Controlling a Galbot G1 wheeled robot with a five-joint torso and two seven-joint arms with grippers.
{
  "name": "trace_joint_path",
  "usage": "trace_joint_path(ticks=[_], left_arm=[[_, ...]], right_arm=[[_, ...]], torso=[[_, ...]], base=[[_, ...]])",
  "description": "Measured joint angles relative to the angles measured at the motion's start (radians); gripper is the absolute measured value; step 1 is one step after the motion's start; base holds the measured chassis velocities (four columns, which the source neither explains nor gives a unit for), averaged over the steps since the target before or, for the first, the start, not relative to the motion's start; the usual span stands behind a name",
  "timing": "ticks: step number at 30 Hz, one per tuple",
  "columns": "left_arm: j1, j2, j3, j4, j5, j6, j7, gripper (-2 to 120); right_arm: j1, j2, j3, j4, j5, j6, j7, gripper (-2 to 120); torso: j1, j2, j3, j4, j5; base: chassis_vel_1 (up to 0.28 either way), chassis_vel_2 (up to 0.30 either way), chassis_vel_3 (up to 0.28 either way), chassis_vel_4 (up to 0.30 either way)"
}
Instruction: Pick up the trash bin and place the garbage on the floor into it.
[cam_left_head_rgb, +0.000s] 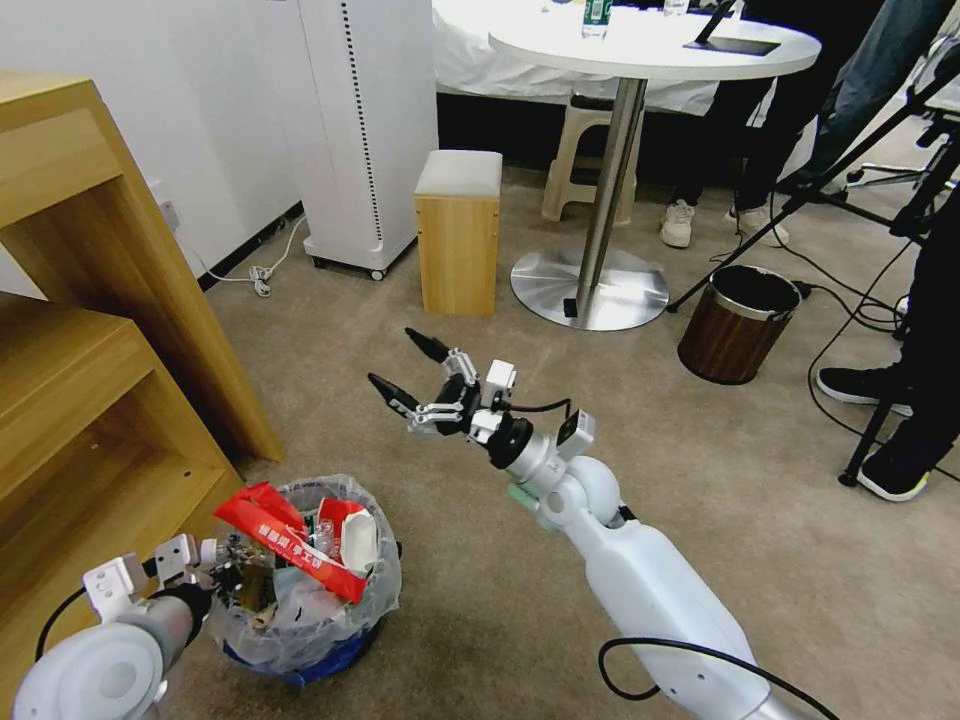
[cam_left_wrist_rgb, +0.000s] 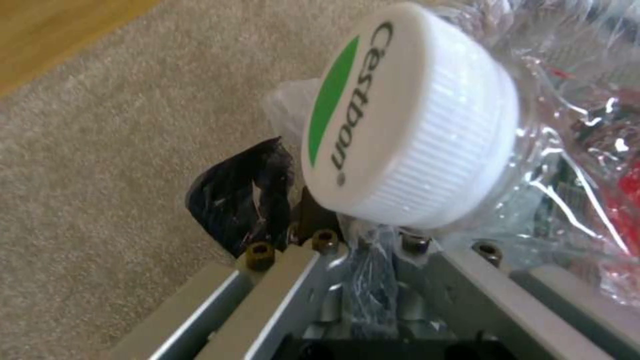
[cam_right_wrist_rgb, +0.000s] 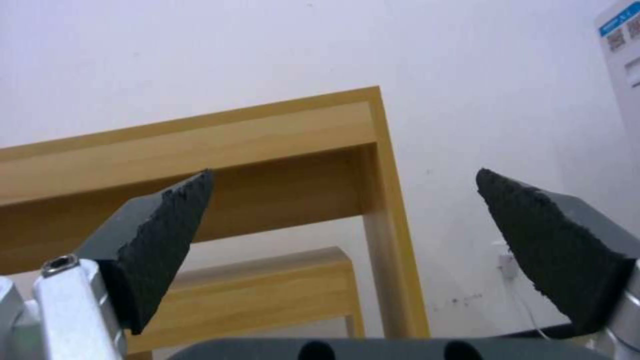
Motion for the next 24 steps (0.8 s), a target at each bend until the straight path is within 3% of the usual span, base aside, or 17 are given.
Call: trace_joint_path(ticks=[7,15,17,19,20,23,24], left_arm=[[-0.011,-0.016,0.014,0.022,0.057,-0.021,0.03,1],[0.005,-0.017,0.014,-0.005,0.128,-0.037,0.041,29],[0.008,-0.015,0.011,-0.013,0.134,-0.037,0.041,30],[0.019,-0.009,0.002,-0.046,0.154,-0.038,0.041,44],[0.019,-0.009,0.002,-0.046,0.154,-0.038,0.041,44],[0.077,0.016,-0.029,-0.199,0.186,-0.031,0.002,61],[0.077,0.016,-0.029,-0.199,0.186,-0.031,0.002,61]], right_arm=[[-0.014,-0.002,0.005,-0.003,0.005,0.029,0.041,100],[-0.028,-0.014,0.045,0.003,-0.037,0.031,0.085,100],[-0.032,-0.016,0.051,0.007,-0.038,0.031,0.087,100],[-0.047,-0.022,0.073,0.023,-0.043,0.031,0.103,100],[-0.047,-0.022,0.073,0.023,-0.043,0.031,0.103,100],[-0.113,-0.045,0.159,0.068,-0.095,0.029,0.185,100],[-0.113,-0.045,0.159,0.068,-0.095,0.029,0.185,100]], torso=[[0.0,0.0,0.0,0.0,0.0002],[0.0,0.0,0.0,0.0,0.0],[0.0,0.0,0.0,0.0,0.0],[0.0,0.0,0.0,0.0,-0.0001],[0.0,0.0,0.0,0.0,-0.0001],[0.0,0.0,0.0,-0.0002,0.0002],[0.0,0.0,0.0,-0.0002,0.0002]], base=[[0.0,0.0,0.0,0.0],[0.0,0.0,0.0,0.0],[0.0,0.0,0.0,0.0],[0.0,0.0,0.0,0.0],[0.0,0.0,0.0,0.0],[0.0,0.0,0.0,0.0],[0.0,0.0,0.0,0.0]])
